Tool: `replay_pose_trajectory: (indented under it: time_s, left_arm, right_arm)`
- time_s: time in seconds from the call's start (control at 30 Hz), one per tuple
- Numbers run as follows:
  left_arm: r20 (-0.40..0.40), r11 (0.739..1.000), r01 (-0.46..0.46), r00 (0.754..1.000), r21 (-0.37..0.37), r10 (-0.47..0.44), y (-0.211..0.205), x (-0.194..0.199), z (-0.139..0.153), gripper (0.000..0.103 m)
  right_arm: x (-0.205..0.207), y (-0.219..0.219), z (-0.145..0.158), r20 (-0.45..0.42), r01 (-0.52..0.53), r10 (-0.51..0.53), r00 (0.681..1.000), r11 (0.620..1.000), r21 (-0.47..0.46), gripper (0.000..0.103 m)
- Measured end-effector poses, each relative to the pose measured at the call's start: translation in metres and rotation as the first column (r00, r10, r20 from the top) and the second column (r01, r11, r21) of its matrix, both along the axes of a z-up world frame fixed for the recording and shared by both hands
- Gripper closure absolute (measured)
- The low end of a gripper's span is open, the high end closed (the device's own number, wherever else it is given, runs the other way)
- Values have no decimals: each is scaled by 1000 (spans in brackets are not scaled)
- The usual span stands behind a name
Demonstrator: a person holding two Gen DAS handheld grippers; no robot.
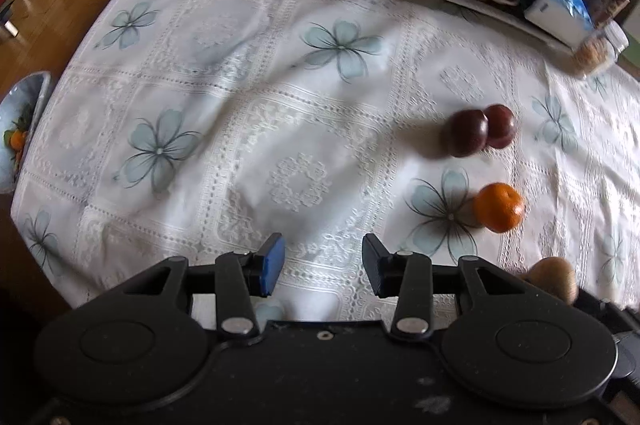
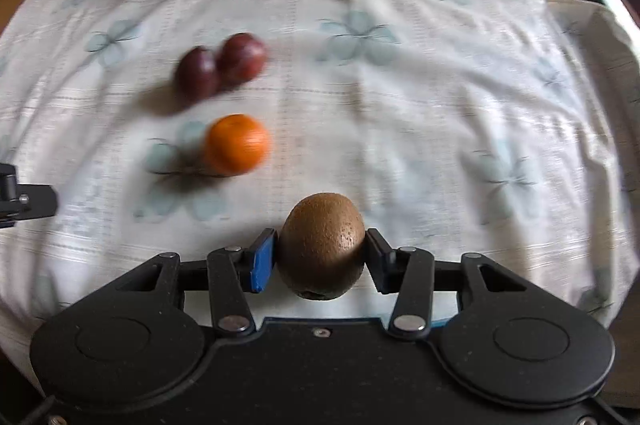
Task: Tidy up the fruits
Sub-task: 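Lower left gripper onto a dark red plum and close it while right gripper holds the kiwi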
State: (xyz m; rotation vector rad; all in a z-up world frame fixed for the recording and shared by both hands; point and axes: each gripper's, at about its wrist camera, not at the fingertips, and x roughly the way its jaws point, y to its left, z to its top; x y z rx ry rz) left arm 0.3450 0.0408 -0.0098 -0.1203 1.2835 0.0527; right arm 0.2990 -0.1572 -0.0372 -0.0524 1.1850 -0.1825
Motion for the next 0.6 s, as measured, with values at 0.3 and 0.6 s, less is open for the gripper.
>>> replay_pose_trajectory:
  time_s: [0.3,0.6]
  left_arm:
    - [3,997,66,998,-30,-66,-24,0,-12,60]
    - [5,995,80,997,-60,-80,-37,1,-22,60]
  right_arm:
    - [3,-33,-1,-19,9,-8,1000,996,86,49]
    - [4,-62,-4,-60,128,-117,991,962,242,49]
